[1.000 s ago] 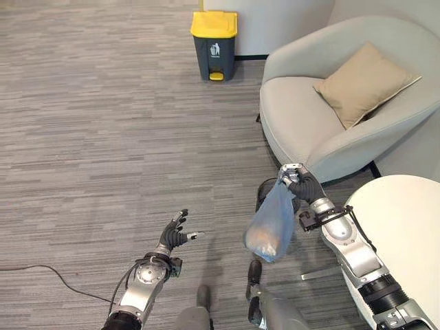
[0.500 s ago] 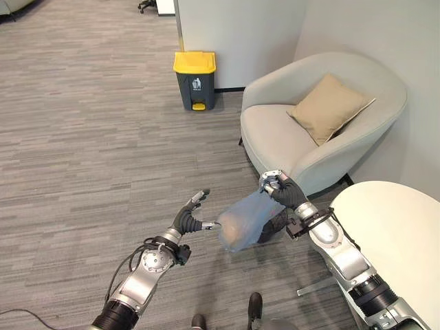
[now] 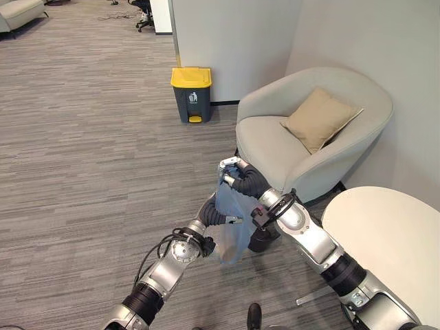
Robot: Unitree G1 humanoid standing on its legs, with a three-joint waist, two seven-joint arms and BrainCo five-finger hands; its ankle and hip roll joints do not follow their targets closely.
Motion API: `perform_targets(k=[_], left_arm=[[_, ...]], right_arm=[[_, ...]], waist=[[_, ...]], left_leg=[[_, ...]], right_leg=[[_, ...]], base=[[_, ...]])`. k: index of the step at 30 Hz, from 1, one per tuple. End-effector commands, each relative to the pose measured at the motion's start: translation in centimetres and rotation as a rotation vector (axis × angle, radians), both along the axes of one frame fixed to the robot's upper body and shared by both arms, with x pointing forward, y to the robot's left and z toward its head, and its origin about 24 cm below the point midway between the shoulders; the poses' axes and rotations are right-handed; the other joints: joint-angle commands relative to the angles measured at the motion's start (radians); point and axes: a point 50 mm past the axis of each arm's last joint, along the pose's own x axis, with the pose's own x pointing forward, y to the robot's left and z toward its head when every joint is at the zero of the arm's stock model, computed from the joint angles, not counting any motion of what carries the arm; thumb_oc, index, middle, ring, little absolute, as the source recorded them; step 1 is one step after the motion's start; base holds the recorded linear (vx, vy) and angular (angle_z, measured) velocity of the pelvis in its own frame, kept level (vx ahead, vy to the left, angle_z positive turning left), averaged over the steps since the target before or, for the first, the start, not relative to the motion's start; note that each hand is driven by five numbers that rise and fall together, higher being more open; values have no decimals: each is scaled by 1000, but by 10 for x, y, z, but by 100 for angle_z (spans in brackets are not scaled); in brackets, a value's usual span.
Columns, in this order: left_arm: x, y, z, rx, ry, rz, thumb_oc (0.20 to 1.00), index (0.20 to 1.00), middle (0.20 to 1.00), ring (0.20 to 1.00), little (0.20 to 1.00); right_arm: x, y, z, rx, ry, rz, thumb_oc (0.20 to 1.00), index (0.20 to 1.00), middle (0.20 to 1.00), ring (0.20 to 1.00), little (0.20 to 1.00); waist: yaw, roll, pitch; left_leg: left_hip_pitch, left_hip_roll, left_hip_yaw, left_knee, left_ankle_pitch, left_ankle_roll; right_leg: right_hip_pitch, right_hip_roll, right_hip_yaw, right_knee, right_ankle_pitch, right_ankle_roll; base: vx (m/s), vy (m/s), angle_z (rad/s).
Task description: Gather garbage on tea table into small bin, then transfer packed bag to large trash can.
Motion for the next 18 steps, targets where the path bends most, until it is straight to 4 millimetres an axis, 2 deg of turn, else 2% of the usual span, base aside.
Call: perform_targets(k=[1, 8, 18], left_arm=[[15, -16, 11, 33, -71, -39, 1000, 1000, 1000, 1000, 1000], [13, -28, 2, 51, -25, -97, 1000, 1000, 1000, 1000, 1000], [24, -30, 14, 55, -93, -62, 1000, 1000, 1000, 1000, 1000]], right_arm=[[1, 17, 60, 210, -162, 67, 200, 200, 200, 200, 200], [-3, 26, 74, 257, -183, 123, 200, 200, 200, 200, 200], [-28, 57, 95, 341, -195, 329, 200, 200, 200, 200, 200]], waist=[[8, -27, -3], [5, -29, -7], [12, -32, -16]], left_leg=[[-16, -9, -41, 0, -76, -17], [-14, -10, -36, 0, -76, -15], [-14, -10, -37, -1, -74, -16]], right_leg=[[68, -27, 11, 58, -187, 91], [71, -27, 17, 56, -185, 91], [72, -31, 12, 55, -182, 91]], base=[[0, 0, 0], [0, 0, 0], [0, 0, 0]])
